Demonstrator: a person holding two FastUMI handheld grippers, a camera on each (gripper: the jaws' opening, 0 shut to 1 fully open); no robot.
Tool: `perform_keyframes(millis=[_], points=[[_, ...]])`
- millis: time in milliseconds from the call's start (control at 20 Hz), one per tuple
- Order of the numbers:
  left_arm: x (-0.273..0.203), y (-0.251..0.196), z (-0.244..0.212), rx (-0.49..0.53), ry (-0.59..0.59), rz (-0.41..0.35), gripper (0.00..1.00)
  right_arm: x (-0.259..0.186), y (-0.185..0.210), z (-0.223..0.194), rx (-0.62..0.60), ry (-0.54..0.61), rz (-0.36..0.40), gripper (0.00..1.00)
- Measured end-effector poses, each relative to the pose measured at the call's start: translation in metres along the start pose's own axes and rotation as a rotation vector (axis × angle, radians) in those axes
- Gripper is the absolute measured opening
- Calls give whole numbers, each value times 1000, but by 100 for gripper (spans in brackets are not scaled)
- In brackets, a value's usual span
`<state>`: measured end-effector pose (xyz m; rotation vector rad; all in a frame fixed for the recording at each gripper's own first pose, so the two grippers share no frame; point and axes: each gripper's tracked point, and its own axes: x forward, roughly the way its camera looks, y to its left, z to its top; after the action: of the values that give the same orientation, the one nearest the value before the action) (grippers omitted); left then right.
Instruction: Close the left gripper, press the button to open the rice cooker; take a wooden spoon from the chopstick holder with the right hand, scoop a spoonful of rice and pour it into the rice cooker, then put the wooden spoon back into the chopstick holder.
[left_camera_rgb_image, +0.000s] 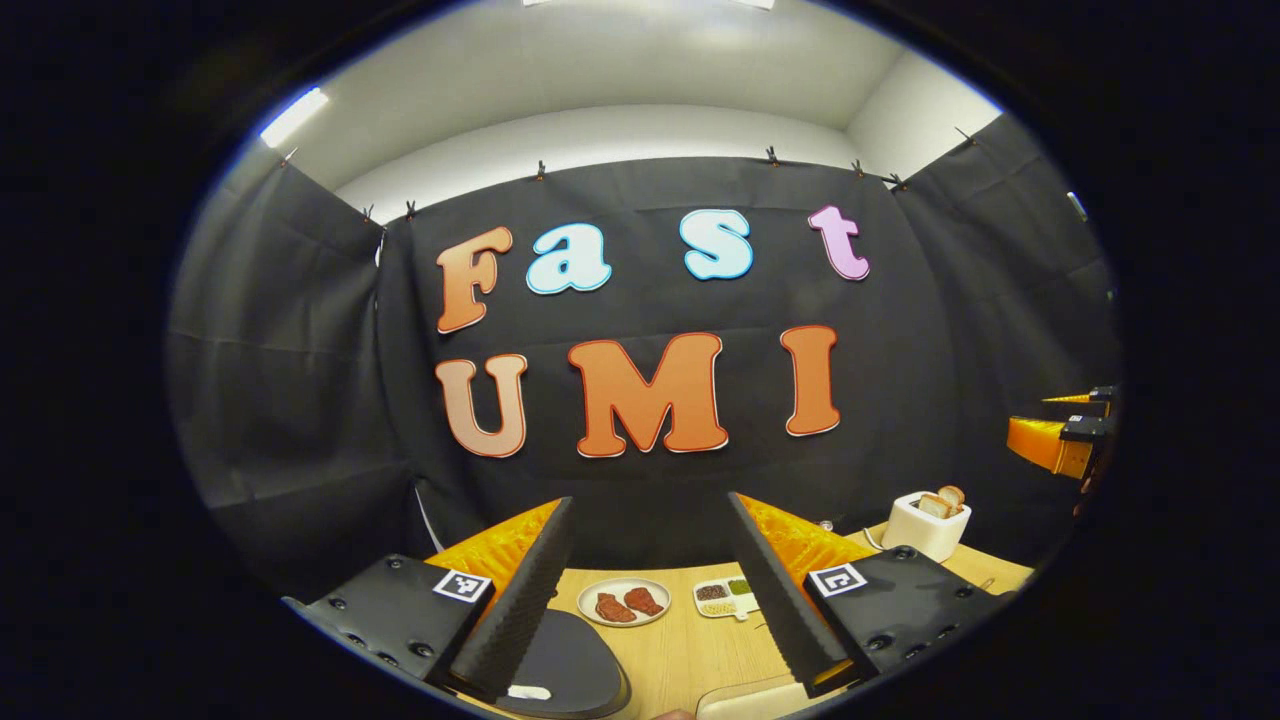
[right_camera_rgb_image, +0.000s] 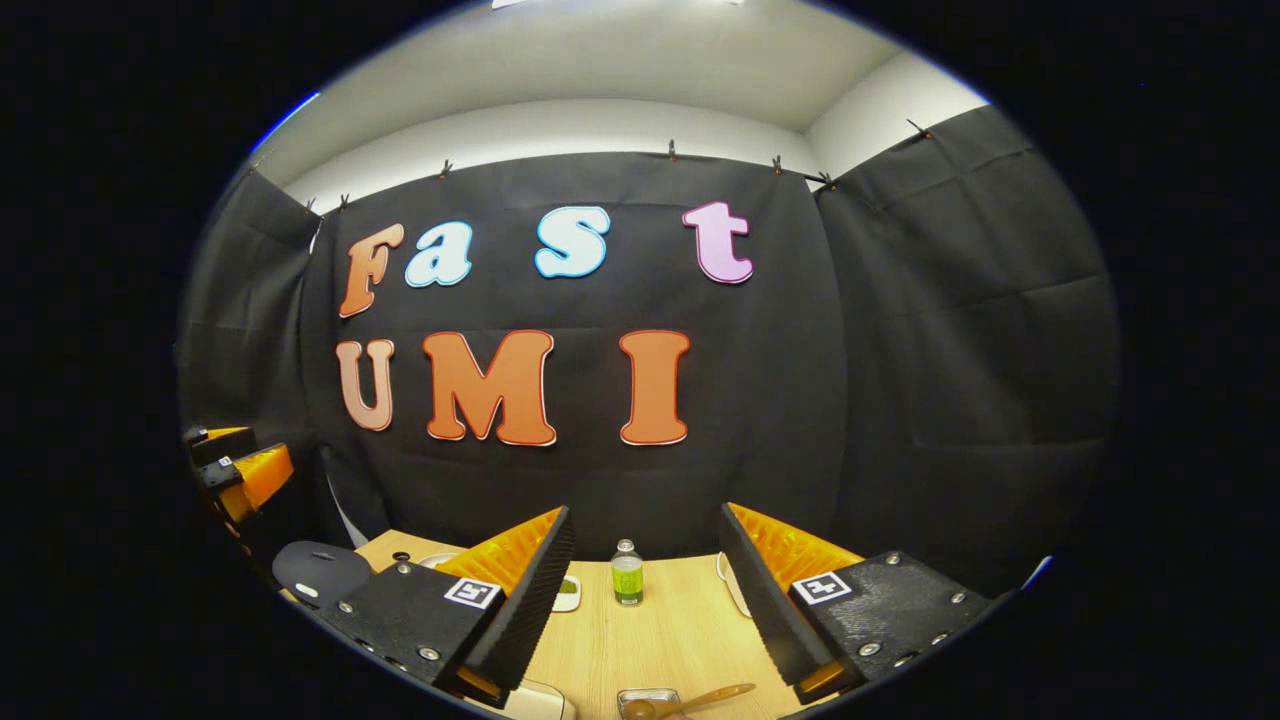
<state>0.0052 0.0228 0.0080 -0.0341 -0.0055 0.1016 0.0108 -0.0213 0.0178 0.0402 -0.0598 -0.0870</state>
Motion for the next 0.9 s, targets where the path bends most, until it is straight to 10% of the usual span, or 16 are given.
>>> perform_keyframes(millis=[900], points=[[10,42,-2,3,46,55,98,5,-31,-6,-36,5,-45,90]])
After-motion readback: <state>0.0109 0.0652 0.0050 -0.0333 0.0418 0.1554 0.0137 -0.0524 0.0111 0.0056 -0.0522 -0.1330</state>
